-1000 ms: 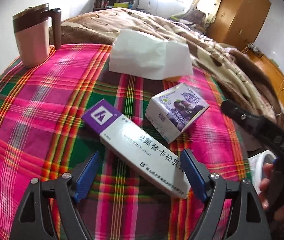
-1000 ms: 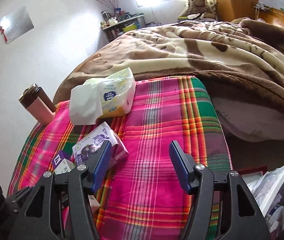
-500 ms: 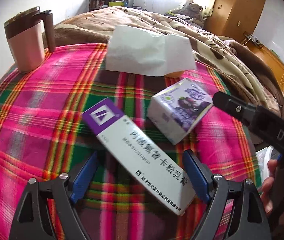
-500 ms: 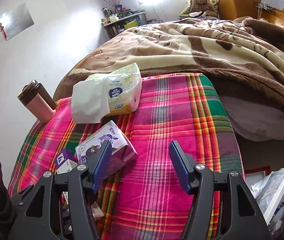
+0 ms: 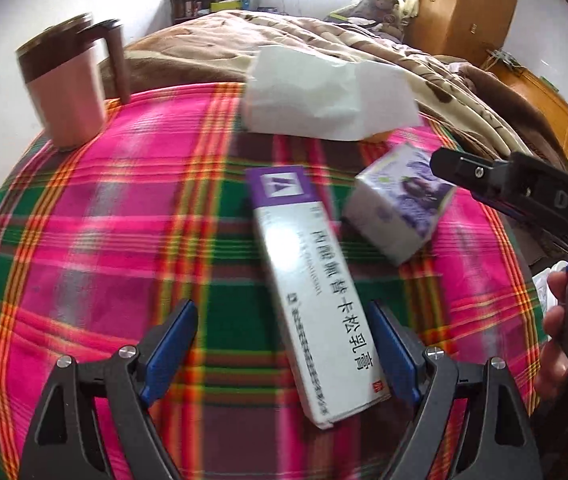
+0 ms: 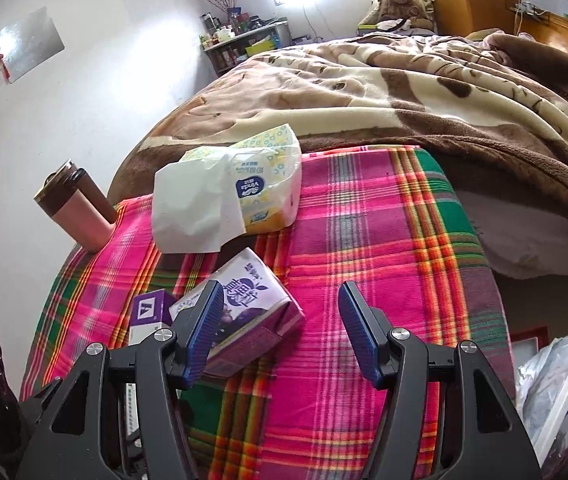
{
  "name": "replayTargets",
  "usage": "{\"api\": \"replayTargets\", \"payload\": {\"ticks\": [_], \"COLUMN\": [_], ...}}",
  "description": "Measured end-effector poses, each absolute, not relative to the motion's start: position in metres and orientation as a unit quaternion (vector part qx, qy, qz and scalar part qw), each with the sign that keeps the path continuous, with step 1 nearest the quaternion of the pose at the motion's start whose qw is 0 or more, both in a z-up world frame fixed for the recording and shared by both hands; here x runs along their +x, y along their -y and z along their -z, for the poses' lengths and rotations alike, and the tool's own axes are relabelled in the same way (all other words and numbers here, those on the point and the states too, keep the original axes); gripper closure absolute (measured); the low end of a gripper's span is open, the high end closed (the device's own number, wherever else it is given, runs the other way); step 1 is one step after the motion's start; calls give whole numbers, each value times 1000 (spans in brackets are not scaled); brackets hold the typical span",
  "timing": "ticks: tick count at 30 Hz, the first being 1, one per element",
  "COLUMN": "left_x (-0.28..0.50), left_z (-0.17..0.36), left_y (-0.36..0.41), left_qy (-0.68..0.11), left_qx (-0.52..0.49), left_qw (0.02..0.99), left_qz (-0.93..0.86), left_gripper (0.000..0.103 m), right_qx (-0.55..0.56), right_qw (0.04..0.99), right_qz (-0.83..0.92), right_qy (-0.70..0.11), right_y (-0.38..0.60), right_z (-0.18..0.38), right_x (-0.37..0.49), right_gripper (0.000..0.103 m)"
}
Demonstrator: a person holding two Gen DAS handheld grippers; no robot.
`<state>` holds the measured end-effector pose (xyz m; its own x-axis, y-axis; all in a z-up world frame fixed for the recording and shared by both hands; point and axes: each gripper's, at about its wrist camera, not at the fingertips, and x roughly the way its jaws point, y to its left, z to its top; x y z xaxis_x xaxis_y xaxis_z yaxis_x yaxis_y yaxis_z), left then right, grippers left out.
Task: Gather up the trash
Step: 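Grasp the purple-label ointment box with the left tool while the right tool grasps the grape milk carton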
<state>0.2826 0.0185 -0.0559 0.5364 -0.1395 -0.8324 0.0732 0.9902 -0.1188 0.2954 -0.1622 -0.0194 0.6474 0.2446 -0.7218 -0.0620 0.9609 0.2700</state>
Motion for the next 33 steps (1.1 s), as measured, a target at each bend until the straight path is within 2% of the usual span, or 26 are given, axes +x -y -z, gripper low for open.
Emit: {"api": "replayTargets", "payload": {"ticks": [2,5,17,22,28,33], "left_x": [281,278,276,275,279,282], "left_z": [56,57,57,57,57,57], "left_y": [-29,-45,-62,-63,-62,-60], "left_qy": [-477,-471,-455,-452,-450,-450], "left_qx": [-34,-39,-64,-69,-66,-63], "left_qw": [877,881,888,889,890,891], "left_qz": [51,33,28,28,27,25], "left_gripper": [16,16,16,16,16,16], "right_qx": [114,131,95,66,95,162], "right_qw": [899,896,894,895,889,873], "right_qz": [-79,-74,-52,-43,-53,-68], "right_qy": [-415,-417,-434,-438,-445,-456], "right_y": [158,154,127,120,129,141], "right_z": [23,28,30,30,32,40], "right_x": [299,302,318,324,319,315], "right_gripper": [42,29,28,24,24,24]}}
